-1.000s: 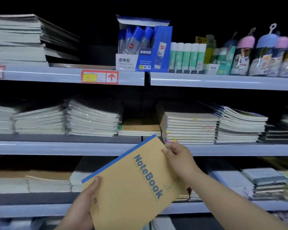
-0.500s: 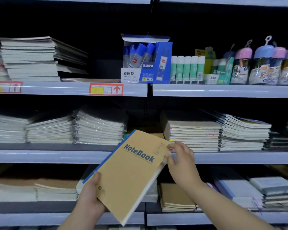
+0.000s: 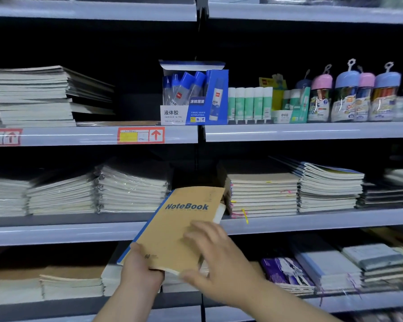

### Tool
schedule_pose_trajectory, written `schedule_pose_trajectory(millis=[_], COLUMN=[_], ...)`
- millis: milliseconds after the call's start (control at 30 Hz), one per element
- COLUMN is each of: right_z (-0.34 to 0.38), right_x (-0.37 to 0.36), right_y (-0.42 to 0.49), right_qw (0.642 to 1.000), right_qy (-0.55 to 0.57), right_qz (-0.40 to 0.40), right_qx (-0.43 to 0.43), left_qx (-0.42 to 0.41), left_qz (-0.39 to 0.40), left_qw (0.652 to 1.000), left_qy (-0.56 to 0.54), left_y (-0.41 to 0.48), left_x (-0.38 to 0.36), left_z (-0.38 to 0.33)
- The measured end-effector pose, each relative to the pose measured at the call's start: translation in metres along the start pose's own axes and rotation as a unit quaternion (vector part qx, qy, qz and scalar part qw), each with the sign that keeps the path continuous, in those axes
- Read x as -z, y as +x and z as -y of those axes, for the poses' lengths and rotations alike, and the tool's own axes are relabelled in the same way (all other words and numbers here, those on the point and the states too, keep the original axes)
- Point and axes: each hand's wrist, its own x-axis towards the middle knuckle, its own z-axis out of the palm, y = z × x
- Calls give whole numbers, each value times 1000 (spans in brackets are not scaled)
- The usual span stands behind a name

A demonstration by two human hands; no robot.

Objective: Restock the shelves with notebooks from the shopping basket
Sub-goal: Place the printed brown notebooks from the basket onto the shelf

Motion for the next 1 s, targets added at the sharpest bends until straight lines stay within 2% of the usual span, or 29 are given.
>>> schedule_pose_trajectory(millis=[67,167,400,533,633,733,833,900,1000], right_z=[8,10,1,0,-7,-29,-59,-75,-93], right_x=[-3,-7,10,15,16,15,17,20,21], right_y=[-3,-3,12,27,33,38,36,32,23], right_qw=[996,973,963,955,961,981,985,983,978], right_qy=[-57,-200,-260,-281,-255,-187,-167,-166,-160], right_qz=[55,79,57,1,-28,-3,17,-2,2], right_qx=[50,84,52,90,99,43,-36,-73,-136], left_qx=[-3,-15,-68,-71,-73,-55,-20,-41,-118], left_qz=[12,25,4,18,34,59,87,108,148], left_qw=[1000,999,997,997,997,996,991,982,957], left_qy=[7,24,37,0,-8,24,96,146,220], left_y=[1,1,-2,-3,-2,-1,3,7,12], left_x=[-6,-11,-9,-2,-3,-8,-10,-12,-17], left_z=[1,2,-2,7,10,10,6,4,4])
